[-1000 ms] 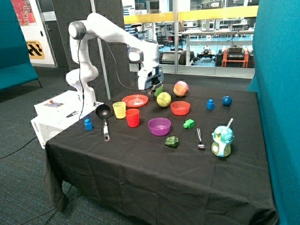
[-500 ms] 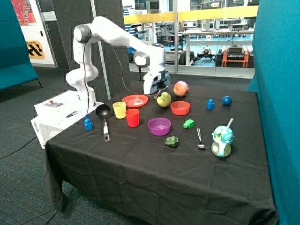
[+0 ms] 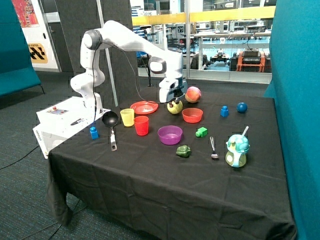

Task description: Place the bowl on the plate and the cup in the bowl matching the color

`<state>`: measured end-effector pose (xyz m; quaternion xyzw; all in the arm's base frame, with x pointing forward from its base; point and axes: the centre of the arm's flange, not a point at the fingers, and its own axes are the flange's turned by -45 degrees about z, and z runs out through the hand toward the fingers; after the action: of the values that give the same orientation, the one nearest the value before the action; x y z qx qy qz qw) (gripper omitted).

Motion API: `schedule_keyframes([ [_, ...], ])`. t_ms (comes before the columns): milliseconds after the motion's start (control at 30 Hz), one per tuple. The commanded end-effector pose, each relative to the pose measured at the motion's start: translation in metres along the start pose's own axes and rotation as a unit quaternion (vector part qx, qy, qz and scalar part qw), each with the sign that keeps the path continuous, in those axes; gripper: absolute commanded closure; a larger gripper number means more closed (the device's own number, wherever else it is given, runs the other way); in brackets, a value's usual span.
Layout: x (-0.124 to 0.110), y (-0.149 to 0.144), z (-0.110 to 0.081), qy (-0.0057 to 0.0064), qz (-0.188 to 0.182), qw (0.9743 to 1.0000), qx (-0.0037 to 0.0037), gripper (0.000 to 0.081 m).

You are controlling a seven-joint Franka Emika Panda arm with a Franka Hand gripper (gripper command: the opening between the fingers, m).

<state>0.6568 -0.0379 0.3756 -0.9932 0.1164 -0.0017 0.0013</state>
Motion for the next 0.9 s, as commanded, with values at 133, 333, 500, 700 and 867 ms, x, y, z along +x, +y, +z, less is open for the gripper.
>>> schedule_keyframes([
  [133,0.034,-0.033,0.005,-0.0016,-0.019,0.9998,-0.00145,0.0305],
  [333,0.038,-0.041,0.015,-0.0016,-0.027,0.9996,-0.00143,0.0296],
  [500,0.038,-0.041,0.027,-0.0016,-0.028,0.9996,-0.00143,0.0284],
  [700,0.038,-0.041,0.038,-0.0016,-0.034,0.9994,-0.00142,0.0272],
  [867,0.04,-0.041,0.039,-0.0016,-0.04,0.9992,-0.00141,0.0277],
])
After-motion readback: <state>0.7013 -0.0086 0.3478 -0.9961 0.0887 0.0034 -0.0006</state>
